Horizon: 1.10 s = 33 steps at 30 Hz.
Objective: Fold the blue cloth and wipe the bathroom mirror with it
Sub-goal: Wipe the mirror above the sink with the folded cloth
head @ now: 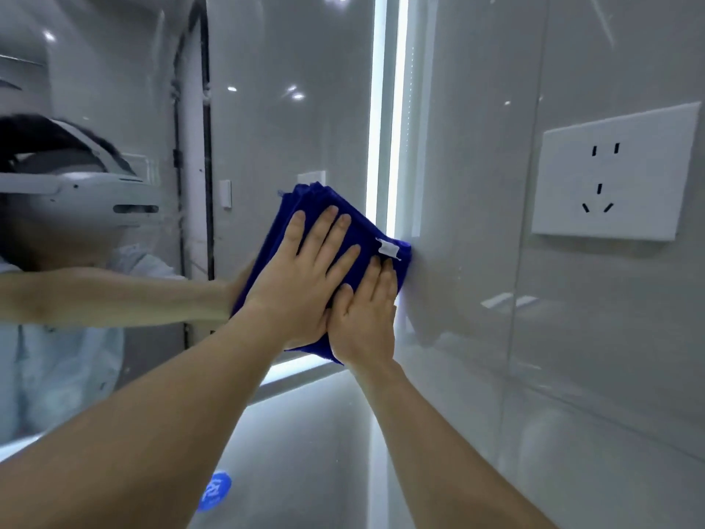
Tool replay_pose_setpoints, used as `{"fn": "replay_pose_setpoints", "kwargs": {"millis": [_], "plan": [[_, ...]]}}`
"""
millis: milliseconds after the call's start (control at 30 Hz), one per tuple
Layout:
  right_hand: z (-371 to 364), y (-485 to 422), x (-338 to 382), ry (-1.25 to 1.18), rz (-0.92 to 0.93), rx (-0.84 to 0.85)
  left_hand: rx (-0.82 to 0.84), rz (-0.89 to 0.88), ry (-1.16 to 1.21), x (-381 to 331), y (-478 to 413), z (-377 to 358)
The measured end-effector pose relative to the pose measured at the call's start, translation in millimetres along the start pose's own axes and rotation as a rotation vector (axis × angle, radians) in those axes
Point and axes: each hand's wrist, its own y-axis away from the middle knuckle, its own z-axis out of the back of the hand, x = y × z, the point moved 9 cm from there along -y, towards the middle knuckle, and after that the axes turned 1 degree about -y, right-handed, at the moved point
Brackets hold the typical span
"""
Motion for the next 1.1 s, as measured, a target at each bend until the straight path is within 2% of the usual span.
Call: {"fn": "replay_pose_setpoints", "kwargs": {"millis": [133,300,567,733,900,1100], "plan": [[-14.5,33.8,-16.6,-0.081,-0.106,-0.031,0.029,-0.102,0.021,-16.4,21.7,-13.3],[-31.6,62.1,-19.1,-0.077,-0.258,0.048,0.092,-0.215,0.027,-18.2,42.3,-18.0],[-42.1,82.6,6.1,-0.177,-0.329,0.168,0.111,-0.266,0.038,0.3,65.8,-16.9],[-51.0,101.4,39.4,-0.105,-0.348,0.165,0.088,-0.282,0.05,30.2,91.4,-9.4],[-58.6,119.0,91.3,-0.012,-0.307,0.063,0.059,-0.27,0.046,71.7,124.5,-2.9],[-66.7,144.1,162.5,0.012,-0.235,0.0,-0.022,-0.187,0.031,129.9,171.8,5.0]]}}
